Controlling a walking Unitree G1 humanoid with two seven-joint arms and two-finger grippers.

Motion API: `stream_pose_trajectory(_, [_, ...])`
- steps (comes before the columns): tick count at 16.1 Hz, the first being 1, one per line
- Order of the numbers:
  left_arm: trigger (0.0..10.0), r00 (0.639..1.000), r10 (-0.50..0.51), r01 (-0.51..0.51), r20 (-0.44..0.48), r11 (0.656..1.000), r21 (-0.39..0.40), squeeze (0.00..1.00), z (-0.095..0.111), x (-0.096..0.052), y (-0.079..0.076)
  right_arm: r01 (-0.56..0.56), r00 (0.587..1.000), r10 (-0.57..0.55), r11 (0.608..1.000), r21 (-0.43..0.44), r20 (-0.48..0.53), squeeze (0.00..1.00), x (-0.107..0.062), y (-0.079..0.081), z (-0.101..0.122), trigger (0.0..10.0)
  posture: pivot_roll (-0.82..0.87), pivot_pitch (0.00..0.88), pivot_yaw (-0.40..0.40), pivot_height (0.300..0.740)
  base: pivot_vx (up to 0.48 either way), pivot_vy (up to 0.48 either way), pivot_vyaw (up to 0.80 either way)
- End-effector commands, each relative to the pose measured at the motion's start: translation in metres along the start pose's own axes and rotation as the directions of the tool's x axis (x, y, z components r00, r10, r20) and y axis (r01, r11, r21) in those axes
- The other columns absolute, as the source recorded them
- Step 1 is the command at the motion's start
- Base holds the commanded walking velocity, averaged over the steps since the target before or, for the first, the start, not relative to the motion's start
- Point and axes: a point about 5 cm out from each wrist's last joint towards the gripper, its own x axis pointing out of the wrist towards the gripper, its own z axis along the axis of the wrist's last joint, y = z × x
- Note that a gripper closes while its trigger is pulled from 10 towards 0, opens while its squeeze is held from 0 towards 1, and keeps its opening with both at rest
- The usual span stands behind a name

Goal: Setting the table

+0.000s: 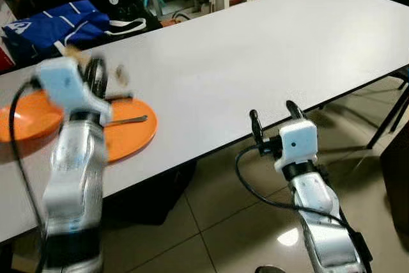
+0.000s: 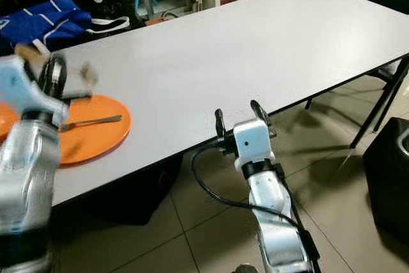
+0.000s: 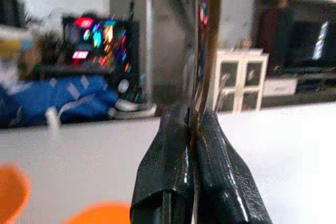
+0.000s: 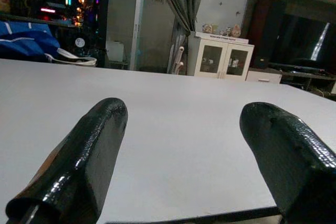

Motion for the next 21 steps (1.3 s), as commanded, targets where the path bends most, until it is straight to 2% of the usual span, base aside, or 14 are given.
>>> stream_pose_trajectory(1, [0.0,1.0,0.011,-0.011,0.004,1.0,0.004,0.0,0.006,-0.004,-0.001,-0.022,1.0,0.022,1.0,0.013,0.001,0.0,0.004,0.005,0.0,10.0,-0.13,0.01,0.148,0.74,0.0,0.0,0.62])
stream_pose_trajectory(5, [0.0,0.999,0.035,-0.034,-0.034,0.999,0.03,0.0,0.005,-0.011,-0.002,-0.04,0.999,0.04,0.999,-0.003,0.005,0.0,0.008,0.006,0.0,10.0,-0.12,0.0,0.133,0.74,0.0,0.0,0.75])
stream_pose_trajectory(8, [0.0,0.999,0.009,-0.007,-0.044,0.999,0.05,0.0,0.005,-0.012,-0.009,-0.047,0.999,0.047,0.999,0.005,0.003,0.0,0.01,0.006,-0.001,10.0,-0.12,0.0,0.129,0.74,0.0,0.0,0.71])
stream_pose_trajectory(12, [0.0,0.998,-0.024,0.03,-0.056,0.993,0.111,0.0,0.004,-0.008,-0.012,-0.04,0.999,0.04,0.999,0.019,-0.001,0.0,0.009,0.007,-0.002,10.0,-0.13,0.0,0.132,0.74,0.0,0.0,0.0])
stream_pose_trajectory(14, [0.0,0.996,-0.037,0.047,-0.077,0.991,0.128,0.0,-0.002,-0.012,-0.016,-0.039,0.999,0.04,0.999,0.018,0.0,0.0,0.009,0.005,-0.002,10.0,-0.14,0.0,0.13,0.74,0.0,0.0,0.0])
stream_pose_trajectory(18, [0.0,0.995,-0.043,0.055,-0.095,0.991,0.12,0.0,-0.008,-0.018,-0.022,-0.044,0.999,0.044,0.999,0.017,-0.002,0.0,0.009,0.002,-0.003,10.0,-0.14,0.0,0.124,0.74,0.0,0.0,0.0])
stream_pose_trajectory(21, [0.0,0.996,-0.052,0.061,-0.078,0.992,0.11,0.0,-0.006,-0.019,-0.028,-0.051,0.999,0.051,0.999,0.018,0.007,0.0,0.009,0.002,-0.002,10.0,-0.14,0.0,0.125,0.74,0.386,0.097,0.0])
